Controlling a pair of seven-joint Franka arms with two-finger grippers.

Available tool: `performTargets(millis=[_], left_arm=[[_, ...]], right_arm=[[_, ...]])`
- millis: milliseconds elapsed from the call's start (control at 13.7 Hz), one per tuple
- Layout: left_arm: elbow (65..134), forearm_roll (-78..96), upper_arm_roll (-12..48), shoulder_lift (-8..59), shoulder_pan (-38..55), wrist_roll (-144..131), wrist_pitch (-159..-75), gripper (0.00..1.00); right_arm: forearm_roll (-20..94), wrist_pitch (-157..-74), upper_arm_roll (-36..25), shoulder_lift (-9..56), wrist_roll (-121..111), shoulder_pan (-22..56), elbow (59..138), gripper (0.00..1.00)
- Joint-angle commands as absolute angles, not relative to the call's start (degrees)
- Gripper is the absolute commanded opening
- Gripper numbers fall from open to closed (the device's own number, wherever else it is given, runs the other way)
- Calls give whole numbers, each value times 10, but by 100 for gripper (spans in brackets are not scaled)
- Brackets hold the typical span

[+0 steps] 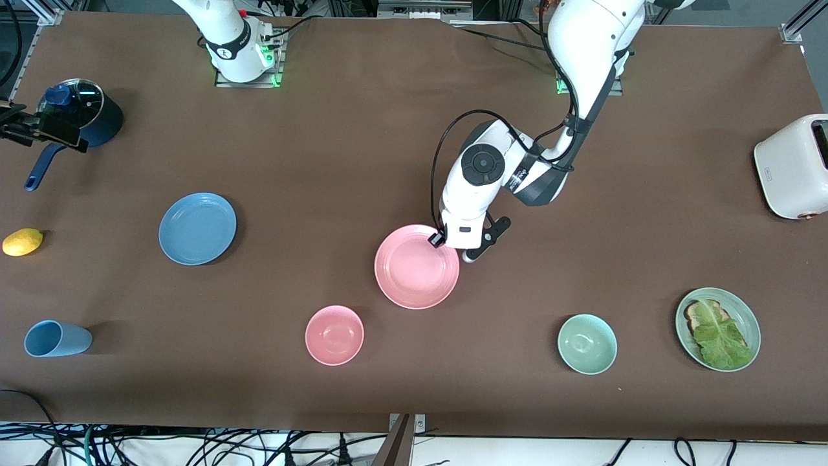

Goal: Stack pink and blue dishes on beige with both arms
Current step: 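Lower the pink plate onto the beige plate and open the left gripper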

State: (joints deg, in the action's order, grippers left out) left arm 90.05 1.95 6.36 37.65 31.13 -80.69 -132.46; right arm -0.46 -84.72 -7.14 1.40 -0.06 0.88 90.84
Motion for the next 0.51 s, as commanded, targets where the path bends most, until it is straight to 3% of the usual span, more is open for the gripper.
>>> performTargets(millis=[0, 73, 219, 438], left_arm=[[880, -3, 55, 391, 321, -827, -1317, 0], [879, -2, 55, 393, 321, -827, -1317, 13], [879, -3, 54, 394, 321, -826, -1317, 55], [879, -4, 54, 393, 321, -824, -1317, 88]], right_arm=[[5, -841, -77, 14, -8, 7, 904, 100], [5, -841, -77, 14, -8, 7, 904, 100], [5, -841, -79, 14, -8, 7, 904, 100], [5, -841, -81, 14, -8, 7, 904, 100]])
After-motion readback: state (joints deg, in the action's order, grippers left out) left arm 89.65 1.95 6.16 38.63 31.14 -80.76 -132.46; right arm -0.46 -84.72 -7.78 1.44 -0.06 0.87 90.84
